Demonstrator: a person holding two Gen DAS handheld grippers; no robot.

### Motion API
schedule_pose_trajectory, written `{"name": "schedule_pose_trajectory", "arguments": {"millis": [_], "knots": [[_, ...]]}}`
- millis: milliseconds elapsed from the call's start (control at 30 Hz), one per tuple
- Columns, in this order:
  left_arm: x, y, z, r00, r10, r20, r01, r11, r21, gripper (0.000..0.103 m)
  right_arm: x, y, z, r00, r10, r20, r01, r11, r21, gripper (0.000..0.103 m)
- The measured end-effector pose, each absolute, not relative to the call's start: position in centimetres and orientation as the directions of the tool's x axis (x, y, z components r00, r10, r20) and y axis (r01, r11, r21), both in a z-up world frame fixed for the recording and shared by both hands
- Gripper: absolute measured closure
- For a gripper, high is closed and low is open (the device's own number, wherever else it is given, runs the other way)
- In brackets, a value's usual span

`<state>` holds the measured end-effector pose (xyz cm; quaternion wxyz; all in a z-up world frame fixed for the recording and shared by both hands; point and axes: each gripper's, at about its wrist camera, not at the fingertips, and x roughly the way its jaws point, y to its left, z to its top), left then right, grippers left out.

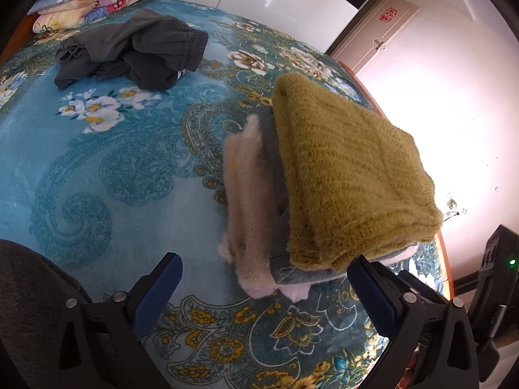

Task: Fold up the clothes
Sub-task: 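Open both grippers and withdraw them from the stacked vest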

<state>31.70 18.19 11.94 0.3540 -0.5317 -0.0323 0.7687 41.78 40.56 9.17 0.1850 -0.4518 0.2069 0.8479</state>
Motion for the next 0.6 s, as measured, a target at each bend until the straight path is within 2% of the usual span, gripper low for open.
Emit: {"name": "schedule_pose_trajectory", "arguments": {"millis": [133, 600], "knots": [[31.8, 18.8, 11.2, -0.159, 0.553, -0.818, -0.513, -0.754, -0.410, 0.000, 41.7, 40.4, 9.2, -0.503, 0.155, -0.850, -0.512, -0.846, 0.148, 0.001], [30.8, 18.0, 9.9, -0.105, 0.587, -0.803, -0.449, -0.748, -0.488, 0.000, 40.8, 39.8, 9.1, -0.467, 0.203, -0.860, -0.514, -0.854, 0.077, 0.001]]}}
